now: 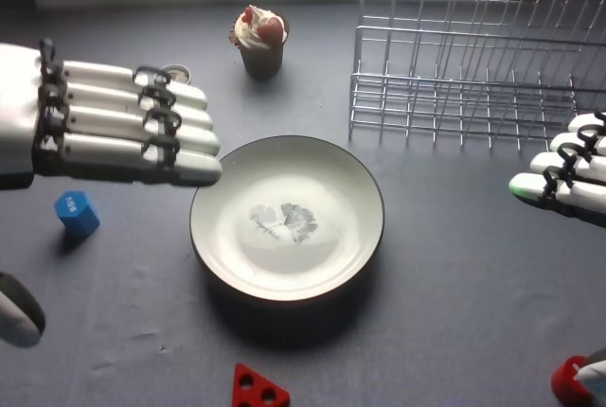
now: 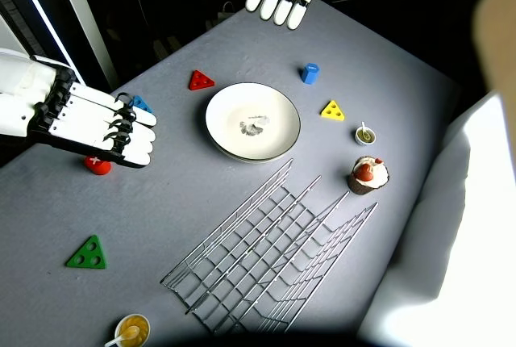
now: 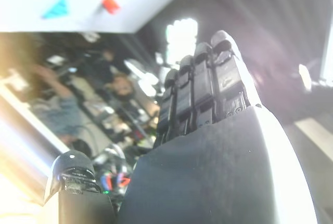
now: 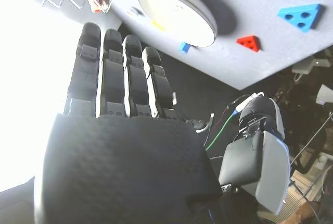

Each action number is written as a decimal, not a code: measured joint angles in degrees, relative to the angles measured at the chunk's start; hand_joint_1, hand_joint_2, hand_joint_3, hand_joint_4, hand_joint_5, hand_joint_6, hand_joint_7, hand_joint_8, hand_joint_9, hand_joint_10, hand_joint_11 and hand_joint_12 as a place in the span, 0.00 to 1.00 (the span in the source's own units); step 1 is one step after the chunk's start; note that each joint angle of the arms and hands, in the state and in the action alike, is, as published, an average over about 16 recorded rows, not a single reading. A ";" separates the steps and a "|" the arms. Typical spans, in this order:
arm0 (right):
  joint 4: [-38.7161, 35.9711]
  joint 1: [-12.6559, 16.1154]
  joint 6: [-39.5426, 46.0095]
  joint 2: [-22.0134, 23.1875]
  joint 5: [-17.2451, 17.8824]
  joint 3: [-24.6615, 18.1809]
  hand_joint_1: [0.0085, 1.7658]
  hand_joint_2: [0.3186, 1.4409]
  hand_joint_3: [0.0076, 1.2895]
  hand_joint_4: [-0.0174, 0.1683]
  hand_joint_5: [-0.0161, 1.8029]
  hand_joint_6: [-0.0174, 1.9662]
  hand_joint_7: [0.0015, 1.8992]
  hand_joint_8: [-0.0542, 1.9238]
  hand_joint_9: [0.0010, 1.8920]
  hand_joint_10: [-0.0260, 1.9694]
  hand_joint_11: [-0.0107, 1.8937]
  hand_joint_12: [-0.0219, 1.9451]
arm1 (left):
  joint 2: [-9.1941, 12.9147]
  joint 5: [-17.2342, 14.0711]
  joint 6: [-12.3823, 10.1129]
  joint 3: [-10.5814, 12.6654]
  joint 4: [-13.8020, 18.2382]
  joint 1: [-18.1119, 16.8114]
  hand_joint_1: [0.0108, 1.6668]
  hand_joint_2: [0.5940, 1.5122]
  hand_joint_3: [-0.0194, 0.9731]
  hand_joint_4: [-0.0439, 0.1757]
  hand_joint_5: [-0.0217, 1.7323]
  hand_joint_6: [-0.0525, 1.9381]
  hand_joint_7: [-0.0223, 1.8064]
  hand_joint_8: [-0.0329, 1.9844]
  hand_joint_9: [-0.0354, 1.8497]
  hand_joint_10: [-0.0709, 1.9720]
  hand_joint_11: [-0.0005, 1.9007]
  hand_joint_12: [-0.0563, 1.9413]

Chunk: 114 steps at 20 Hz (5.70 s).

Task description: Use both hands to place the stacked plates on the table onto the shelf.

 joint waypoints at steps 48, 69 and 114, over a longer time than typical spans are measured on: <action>-15.87 3.14 16.81 -6.99 5.40 8.84 0.00 0.60 0.01 0.12 0.07 0.02 0.09 0.03 0.09 0.01 0.10 0.02 | -12.64 22.44 0.00 3.48 14.02 3.80 0.01 0.42 0.02 0.20 0.07 0.03 0.08 0.02 0.09 0.04 0.07 0.04; -12.46 5.76 8.71 -12.38 3.16 9.99 0.03 0.60 0.01 0.12 0.08 0.02 0.10 0.03 0.11 0.01 0.11 0.02 | -15.44 26.38 0.03 1.65 11.33 5.07 0.01 0.43 0.02 0.17 0.07 0.02 0.07 0.01 0.08 0.03 0.07 0.03; -7.19 9.89 -5.40 -36.23 -1.38 25.31 0.75 0.57 0.01 0.12 0.30 0.01 0.25 0.03 0.26 0.01 0.28 0.06 | -17.50 32.09 0.03 -3.80 6.13 3.53 0.01 0.45 0.02 0.18 0.06 0.02 0.06 0.01 0.09 0.03 0.09 0.04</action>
